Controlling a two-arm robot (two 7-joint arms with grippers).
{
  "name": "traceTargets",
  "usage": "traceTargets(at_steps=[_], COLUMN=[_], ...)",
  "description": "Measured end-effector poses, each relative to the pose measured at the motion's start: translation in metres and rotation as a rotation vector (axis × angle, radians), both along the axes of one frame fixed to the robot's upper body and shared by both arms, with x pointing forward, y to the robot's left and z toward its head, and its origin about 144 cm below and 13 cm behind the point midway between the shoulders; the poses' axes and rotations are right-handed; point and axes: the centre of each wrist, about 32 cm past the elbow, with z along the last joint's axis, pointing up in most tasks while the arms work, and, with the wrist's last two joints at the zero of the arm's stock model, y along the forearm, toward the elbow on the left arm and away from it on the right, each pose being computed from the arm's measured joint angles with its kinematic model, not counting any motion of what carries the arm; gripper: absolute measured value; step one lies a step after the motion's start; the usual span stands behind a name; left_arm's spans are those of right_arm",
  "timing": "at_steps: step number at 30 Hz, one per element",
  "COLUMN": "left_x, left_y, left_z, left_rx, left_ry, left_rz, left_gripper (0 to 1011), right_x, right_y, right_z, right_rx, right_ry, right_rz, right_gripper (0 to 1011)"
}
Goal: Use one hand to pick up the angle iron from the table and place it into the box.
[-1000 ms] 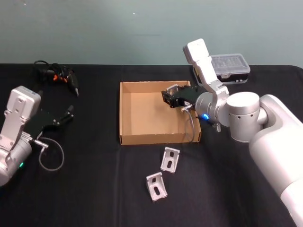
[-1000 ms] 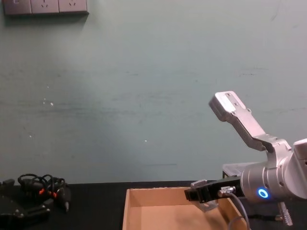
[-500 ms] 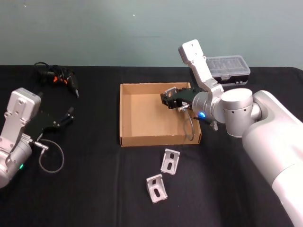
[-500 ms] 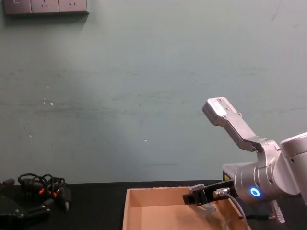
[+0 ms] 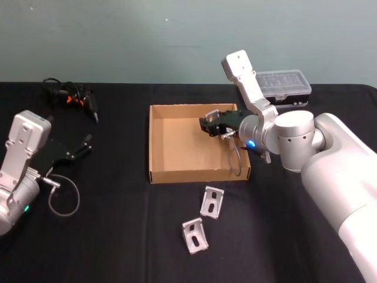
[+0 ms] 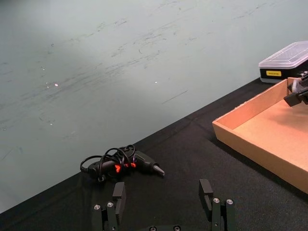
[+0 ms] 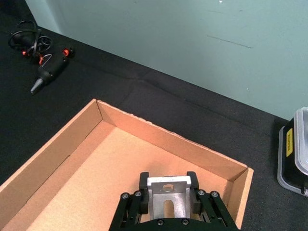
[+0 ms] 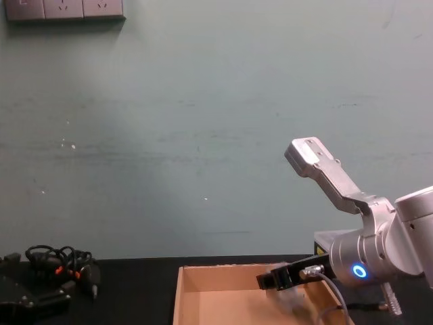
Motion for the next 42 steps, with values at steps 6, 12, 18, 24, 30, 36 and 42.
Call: traceTargets(at_steps=[6, 12, 18, 24, 30, 36, 42], left_x=[0.000, 0.000, 0.000, 0.000, 0.000, 0.000, 0.000], left_y=[0.000, 0.000, 0.000, 0.000, 0.000, 0.000, 0.000], left_z=[0.000, 0.000, 0.000, 0.000, 0.000, 0.000, 0.000], left_rx=[0.000, 0.000, 0.000, 0.000, 0.000, 0.000, 0.000], left_ry=[0.000, 0.000, 0.000, 0.000, 0.000, 0.000, 0.000], left_rz=[0.000, 0.000, 0.000, 0.000, 0.000, 0.000, 0.000], left_gripper=[1000, 1000, 1000, 1000, 1000, 1000, 1000], right_x=[0.000, 0.000, -0.001, -0.006, -0.014, -0.033, -0.053], right_y=[0.000, 0.000, 0.000, -0.002, -0.006, -0.014, -0.021], right_z=[0.000, 0.000, 0.000, 0.001, 0.003, 0.010, 0.017], right_rx=[0.001, 0.001, 0.001, -0.004, -0.006, -0.003, 0.003], right_ry=[-0.001, -0.002, -0.003, -0.033, -0.066, -0.092, -0.107], right_rz=[0.001, 0.001, 0.000, 0.009, 0.019, 0.022, 0.043], right_gripper=[647, 836, 997, 1002, 1003, 1003, 1003])
